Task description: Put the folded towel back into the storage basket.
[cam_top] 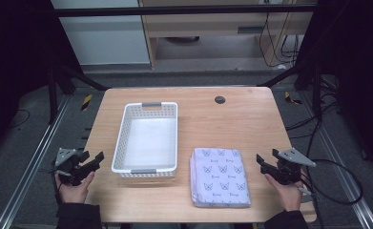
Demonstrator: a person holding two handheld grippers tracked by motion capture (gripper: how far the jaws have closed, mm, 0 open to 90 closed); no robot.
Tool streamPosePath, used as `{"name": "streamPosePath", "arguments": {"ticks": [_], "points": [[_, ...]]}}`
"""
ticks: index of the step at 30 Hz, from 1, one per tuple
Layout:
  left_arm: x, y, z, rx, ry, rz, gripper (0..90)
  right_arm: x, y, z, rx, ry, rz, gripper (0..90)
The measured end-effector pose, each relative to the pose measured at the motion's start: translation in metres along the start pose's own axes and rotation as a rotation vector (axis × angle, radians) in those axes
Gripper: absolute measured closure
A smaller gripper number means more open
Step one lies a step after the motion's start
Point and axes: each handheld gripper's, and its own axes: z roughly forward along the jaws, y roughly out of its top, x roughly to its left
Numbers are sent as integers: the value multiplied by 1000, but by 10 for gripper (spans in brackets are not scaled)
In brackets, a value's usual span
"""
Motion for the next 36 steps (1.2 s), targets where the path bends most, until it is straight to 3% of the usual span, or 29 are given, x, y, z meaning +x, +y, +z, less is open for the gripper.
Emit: {"name": "streamPosePath", "arguments": {"ticks": [10,20,36], "points": [[-21,6,-9,-24,-51,24,391,4,4,-3,6,39,-2,336],[-52,11,-13,-26,-99,85,364,9,10,-6,-15,92,9,312],[-90,11,-13,-18,-166,162,349,19,23,-8,-16,125,-14,300]]}}
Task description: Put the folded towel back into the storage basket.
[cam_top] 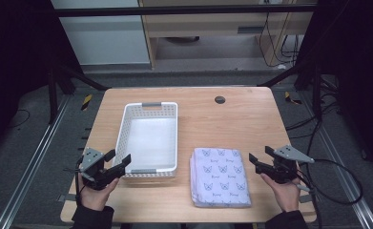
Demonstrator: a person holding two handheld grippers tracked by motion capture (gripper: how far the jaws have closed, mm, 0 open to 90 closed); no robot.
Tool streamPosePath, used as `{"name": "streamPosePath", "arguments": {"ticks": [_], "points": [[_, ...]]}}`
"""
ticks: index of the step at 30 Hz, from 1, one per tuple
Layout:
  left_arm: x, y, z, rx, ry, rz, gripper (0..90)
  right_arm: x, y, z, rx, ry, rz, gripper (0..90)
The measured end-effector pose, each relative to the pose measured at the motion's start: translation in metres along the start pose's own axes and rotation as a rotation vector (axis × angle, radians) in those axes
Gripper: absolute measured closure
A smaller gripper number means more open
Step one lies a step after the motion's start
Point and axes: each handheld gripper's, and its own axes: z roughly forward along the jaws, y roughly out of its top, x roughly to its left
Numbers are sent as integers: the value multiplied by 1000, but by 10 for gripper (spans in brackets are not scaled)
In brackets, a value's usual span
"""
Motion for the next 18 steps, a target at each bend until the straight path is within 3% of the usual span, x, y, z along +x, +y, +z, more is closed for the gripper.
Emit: {"name": "streamPosePath", "arguments": {"ticks": [18], "points": [[-44,-1,18,32,-41,105,348,0,17,-1,3,25,6,315]]}}
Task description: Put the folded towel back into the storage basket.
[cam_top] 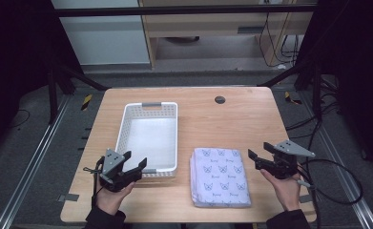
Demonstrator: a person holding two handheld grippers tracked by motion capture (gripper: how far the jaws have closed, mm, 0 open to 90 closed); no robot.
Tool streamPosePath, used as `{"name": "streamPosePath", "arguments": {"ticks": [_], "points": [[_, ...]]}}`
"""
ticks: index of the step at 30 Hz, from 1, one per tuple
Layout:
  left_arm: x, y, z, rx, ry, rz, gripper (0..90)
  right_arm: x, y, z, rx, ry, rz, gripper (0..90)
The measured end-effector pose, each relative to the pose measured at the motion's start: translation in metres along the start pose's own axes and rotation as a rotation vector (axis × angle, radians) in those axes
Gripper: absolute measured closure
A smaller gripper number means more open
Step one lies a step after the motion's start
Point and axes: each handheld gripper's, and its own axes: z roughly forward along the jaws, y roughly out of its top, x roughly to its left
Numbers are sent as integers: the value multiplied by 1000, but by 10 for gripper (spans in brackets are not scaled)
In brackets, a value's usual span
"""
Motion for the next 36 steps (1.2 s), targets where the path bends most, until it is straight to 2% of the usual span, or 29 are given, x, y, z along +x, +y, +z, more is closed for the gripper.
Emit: {"name": "streamPosePath", "arguments": {"ticks": [8,13,21,28,32,36], "points": [[-14,7,3,-9,-21,25,344,3,12,2,-10,21,-5,312],[-21,11,5,-11,-37,29,347,4,19,4,-14,36,1,312],[-40,16,13,2,-75,33,370,7,29,7,-10,40,-9,307],[-57,16,20,23,-109,43,369,8,29,11,-6,49,-3,300],[-67,15,25,41,-130,31,370,10,28,14,-2,55,-10,295],[-76,14,27,54,-139,49,382,11,27,16,9,52,-25,293]]}}
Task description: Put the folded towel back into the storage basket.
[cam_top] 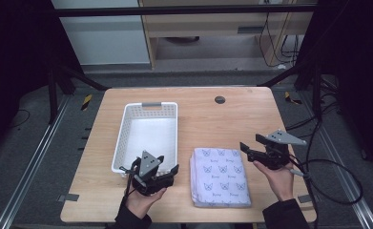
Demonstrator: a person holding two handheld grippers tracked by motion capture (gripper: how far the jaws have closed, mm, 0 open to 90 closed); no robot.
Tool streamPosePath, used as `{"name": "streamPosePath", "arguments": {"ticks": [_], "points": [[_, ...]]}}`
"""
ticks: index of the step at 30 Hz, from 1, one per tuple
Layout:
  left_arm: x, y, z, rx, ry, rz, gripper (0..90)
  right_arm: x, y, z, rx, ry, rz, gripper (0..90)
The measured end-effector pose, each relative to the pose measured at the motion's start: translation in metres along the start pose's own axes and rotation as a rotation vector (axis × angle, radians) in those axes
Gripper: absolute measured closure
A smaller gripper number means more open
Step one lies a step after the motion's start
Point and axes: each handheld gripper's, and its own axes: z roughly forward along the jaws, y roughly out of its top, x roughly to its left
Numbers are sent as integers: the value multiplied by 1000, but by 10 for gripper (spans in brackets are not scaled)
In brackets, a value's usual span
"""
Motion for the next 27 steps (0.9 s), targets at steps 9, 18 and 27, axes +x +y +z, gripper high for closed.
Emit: {"name": "streamPosePath", "arguments": {"ticks": [9,18,27], "points": [[-14,-4,6,30,-21,20,400,2,-3,2,17,-3,-38,303],[-28,-14,14,79,-53,42,396,2,-10,3,37,5,-35,333],[-39,-22,22,122,-72,63,373,2,-16,8,56,0,-25,307]]}}
